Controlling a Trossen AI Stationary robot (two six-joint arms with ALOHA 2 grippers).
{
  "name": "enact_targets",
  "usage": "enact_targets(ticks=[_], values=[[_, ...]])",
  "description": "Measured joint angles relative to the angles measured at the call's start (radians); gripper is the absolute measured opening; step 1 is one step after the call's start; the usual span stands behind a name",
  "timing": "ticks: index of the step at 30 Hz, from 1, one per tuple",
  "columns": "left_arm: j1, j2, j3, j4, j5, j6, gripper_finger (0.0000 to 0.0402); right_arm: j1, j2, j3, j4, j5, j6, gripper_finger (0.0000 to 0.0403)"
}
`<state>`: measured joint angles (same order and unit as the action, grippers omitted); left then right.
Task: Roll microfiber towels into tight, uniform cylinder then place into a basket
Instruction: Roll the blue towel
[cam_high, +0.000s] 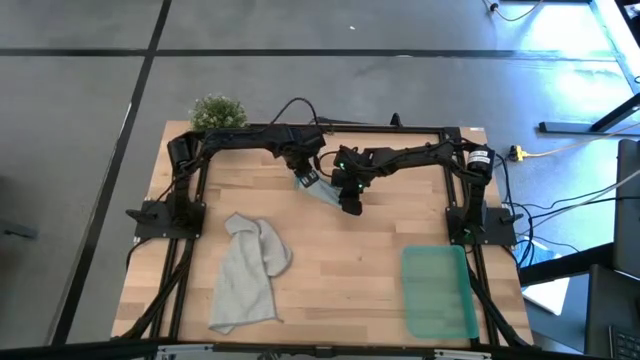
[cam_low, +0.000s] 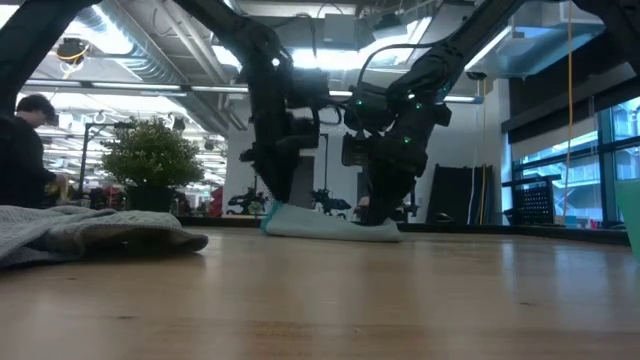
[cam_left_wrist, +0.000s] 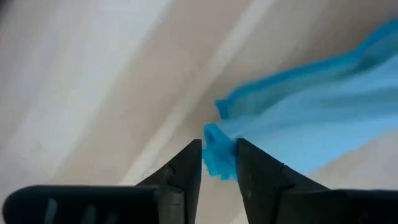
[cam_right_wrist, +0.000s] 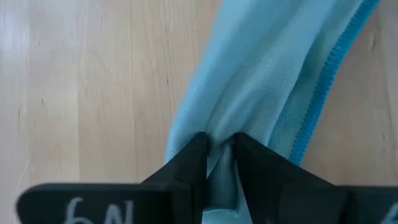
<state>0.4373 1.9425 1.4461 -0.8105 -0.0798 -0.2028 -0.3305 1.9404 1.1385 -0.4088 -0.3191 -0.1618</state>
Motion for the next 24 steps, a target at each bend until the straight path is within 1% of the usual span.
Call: enact_targets(ticks=[5,10,13,17,21,24], values=[[0.003,-0.054,0.026,-0.012,-0.01,0.001,0.0091,-0.001,0.0,0.0,0.0,-0.013,0.001,0.0089],[-0.034,-0.136,0.027,-0.032,-0.032,0.003,0.0091,-0.001,0.0,0.0,0.0,-0.015,0.003,0.0089],[-0.085,-0.185,0.027,-0.045,-0.066,0.016,0.0091,-0.001,0.0,0.0,0.0,-0.017,0.003,0.0089],[-0.172,-0.236,0.027,-0.082,-0.069,0.053,0.0091,-0.002,0.0,0.0,0.0,-0.019,0.003,0.0089],[-0.253,-0.256,0.027,-0.164,-0.068,-0.016,0.0091,-0.006,-0.003,0.0,0.0,-0.023,0.003,0.0089],[-0.3,-0.261,0.027,-0.191,-0.078,-0.076,0.0091,-0.01,-0.005,0.006,-0.005,-0.025,0.003,0.0089]])
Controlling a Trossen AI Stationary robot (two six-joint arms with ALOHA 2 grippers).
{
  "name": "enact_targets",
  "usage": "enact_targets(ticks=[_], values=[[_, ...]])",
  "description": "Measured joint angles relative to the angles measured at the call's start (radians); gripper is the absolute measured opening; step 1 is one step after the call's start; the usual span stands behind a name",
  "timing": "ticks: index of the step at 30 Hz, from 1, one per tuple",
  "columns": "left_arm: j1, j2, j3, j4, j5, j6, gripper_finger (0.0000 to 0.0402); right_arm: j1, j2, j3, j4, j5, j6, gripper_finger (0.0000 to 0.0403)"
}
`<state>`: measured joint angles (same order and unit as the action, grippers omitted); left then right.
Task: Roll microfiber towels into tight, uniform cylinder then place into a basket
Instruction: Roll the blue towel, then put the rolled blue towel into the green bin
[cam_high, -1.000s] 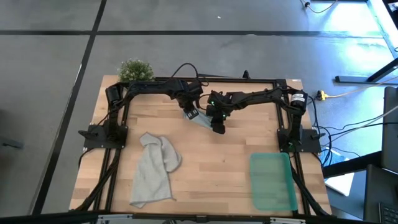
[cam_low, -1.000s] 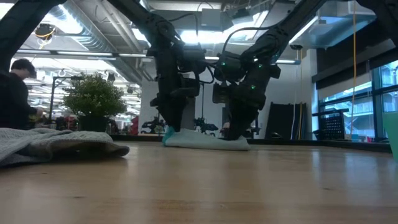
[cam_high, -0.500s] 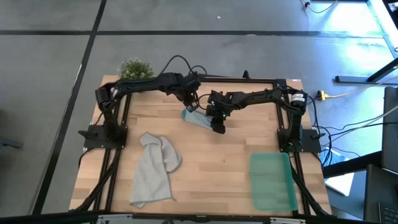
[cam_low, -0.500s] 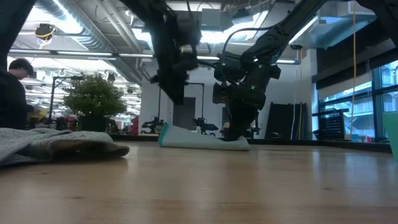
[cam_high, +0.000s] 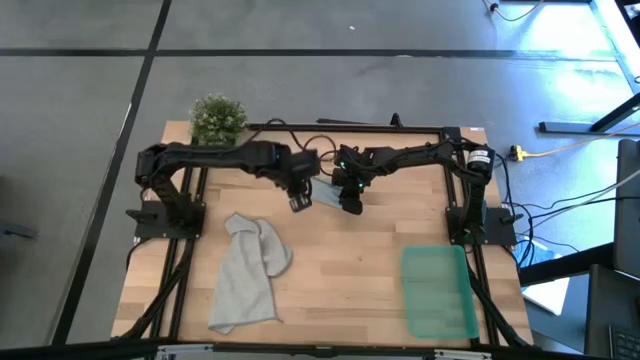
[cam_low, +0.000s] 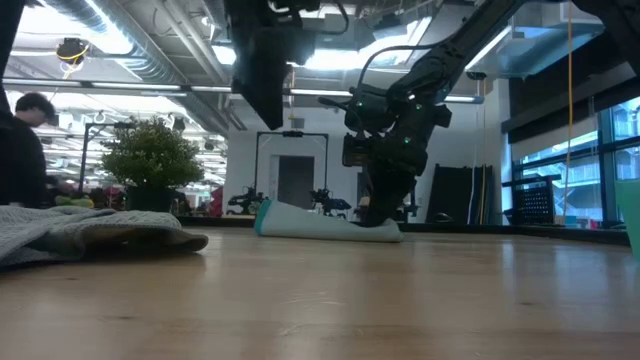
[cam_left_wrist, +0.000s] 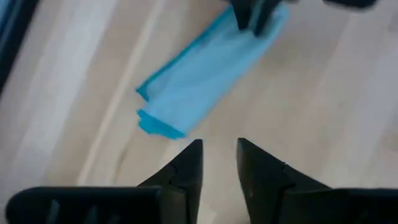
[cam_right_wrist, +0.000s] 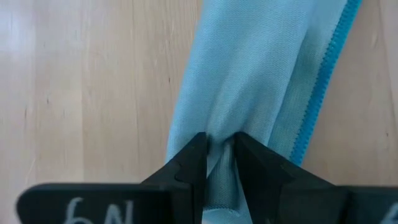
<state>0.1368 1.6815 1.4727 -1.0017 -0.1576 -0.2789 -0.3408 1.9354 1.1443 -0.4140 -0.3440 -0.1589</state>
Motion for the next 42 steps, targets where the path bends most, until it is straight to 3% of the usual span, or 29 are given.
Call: enact_targets(ticks=[9,17,21,25,33,42], values=[[-0.103,-0.008,0.0,-0.02,-0.021,-0.092,0.0091,-0.007,0.002,0.034,-0.039,0.004,-0.011,0.0089],[-0.115,-0.014,-0.011,-0.017,-0.062,-0.109,0.0091,-0.007,0.002,0.096,-0.081,0.009,-0.058,0.0089],[-0.077,-0.012,-0.125,0.08,-0.061,-0.058,0.0091,-0.007,0.002,0.111,-0.091,0.007,-0.059,0.0089],[-0.014,-0.012,-0.243,0.211,0.018,-0.05,0.0091,-0.008,-0.026,0.111,-0.156,0.011,-0.06,0.0089],[0.062,0.003,-0.387,0.497,0.062,0.159,0.009,-0.015,-0.153,0.111,-0.258,0.055,-0.047,0.0089],[0.09,0.002,-0.429,0.521,0.067,0.159,0.009,-0.014,-0.304,0.112,-0.347,0.059,-0.028,0.0089]])
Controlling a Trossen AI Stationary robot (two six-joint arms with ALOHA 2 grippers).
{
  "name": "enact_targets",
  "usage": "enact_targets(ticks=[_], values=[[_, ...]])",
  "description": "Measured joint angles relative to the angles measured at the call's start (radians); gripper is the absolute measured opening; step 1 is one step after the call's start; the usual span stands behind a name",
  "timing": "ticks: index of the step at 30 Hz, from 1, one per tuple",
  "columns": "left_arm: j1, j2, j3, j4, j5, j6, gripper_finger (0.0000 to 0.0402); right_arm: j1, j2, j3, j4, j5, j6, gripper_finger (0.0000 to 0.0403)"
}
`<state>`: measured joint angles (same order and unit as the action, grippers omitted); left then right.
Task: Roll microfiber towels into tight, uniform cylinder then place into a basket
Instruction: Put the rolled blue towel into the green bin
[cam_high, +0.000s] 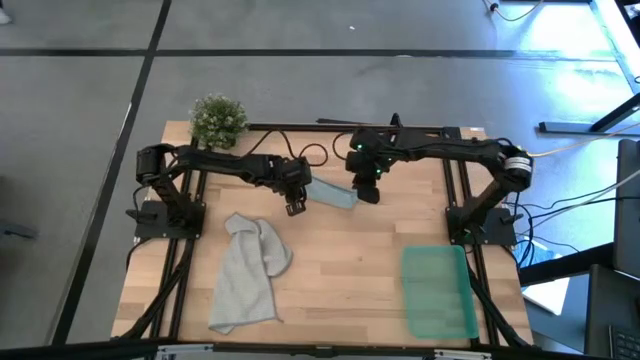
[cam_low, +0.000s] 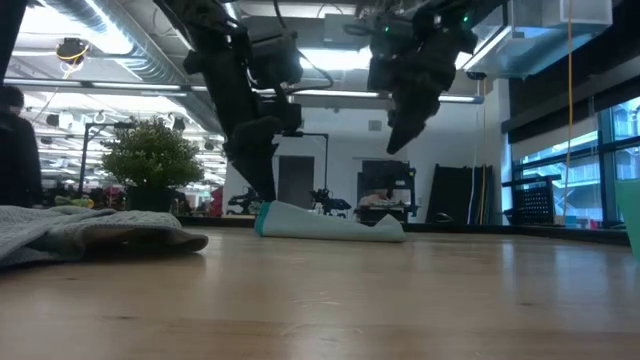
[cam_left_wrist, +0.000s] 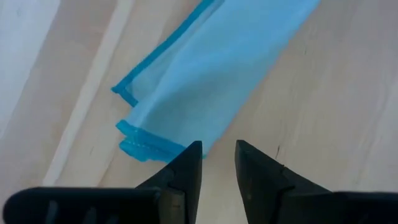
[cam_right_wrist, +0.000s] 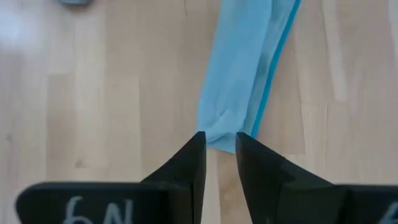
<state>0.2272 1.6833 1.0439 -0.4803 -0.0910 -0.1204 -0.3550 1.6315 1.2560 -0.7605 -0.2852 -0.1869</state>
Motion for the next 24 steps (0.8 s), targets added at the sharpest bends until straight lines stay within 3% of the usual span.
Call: enact_targets(ticks=[8,15,24], values=[[-0.023,-0.017,0.0,-0.005,0.012,-0.003,0.009,0.004,-0.031,0.0,-0.02,-0.035,0.076,0.0089],[-0.072,-0.136,0.0,-0.045,0.004,-0.009,0.009,0.025,-0.026,0.0,-0.014,-0.049,0.038,0.0097],[-0.133,-0.325,0.0,-0.149,-0.004,-0.042,0.009,0.073,-0.02,0.0,0.066,-0.048,0.024,0.0174]])
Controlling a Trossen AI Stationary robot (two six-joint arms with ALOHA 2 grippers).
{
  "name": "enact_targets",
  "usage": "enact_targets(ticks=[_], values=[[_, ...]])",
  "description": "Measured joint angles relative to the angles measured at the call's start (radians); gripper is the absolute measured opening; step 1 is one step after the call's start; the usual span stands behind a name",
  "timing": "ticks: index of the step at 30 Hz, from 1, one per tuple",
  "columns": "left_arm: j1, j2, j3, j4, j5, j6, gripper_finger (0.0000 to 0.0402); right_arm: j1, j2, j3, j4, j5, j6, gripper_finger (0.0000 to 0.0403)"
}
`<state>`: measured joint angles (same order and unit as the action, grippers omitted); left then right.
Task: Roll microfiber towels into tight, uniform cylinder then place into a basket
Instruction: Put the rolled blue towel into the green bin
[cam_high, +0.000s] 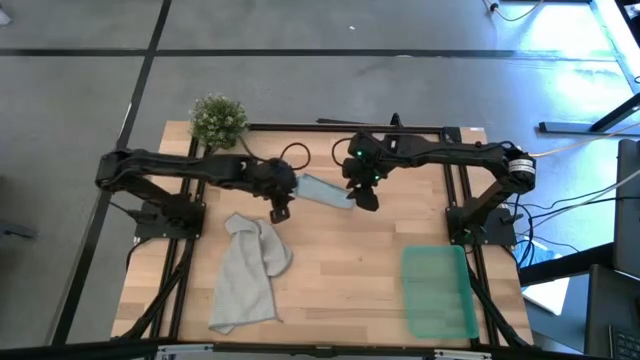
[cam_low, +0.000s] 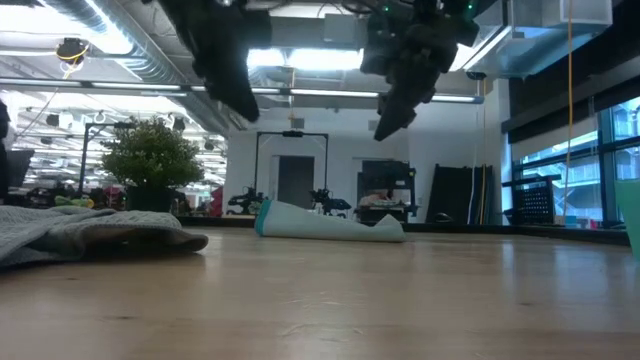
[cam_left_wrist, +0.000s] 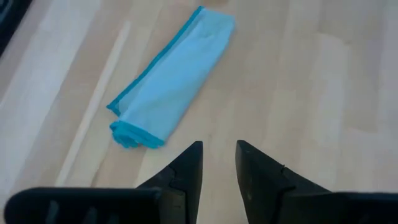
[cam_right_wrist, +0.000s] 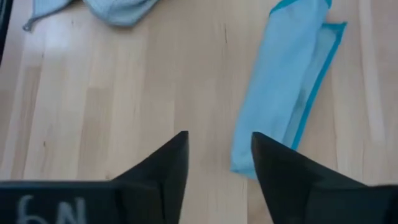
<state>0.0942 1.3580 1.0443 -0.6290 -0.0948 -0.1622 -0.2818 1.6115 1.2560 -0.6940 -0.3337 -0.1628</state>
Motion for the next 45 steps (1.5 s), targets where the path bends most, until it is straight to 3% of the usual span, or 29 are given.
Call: enact_targets(ticks=[7,15,22,38,45], values=[[-0.046,-0.124,0.0,-0.079,-0.072,-0.023,0.009,0.013,0.005,0.0,0.044,0.01,0.004,0.0215],[-0.068,-0.207,-0.022,-0.075,-0.091,-0.039,0.009,0.013,0.005,0.0,0.061,0.01,0.004,0.0214],[-0.07,-0.288,-0.182,0.108,-0.069,-0.124,0.009,0.015,0.005,0.0,0.089,0.009,0.004,0.0217],[-0.07,-0.297,-0.202,0.107,-0.069,-0.119,0.009,0.016,0.005,0.0,0.108,0.008,0.005,0.0218],[-0.07,-0.297,-0.202,0.107,-0.069,-0.119,0.009,0.031,0.058,0.0,0.216,0.009,0.008,0.0218]])
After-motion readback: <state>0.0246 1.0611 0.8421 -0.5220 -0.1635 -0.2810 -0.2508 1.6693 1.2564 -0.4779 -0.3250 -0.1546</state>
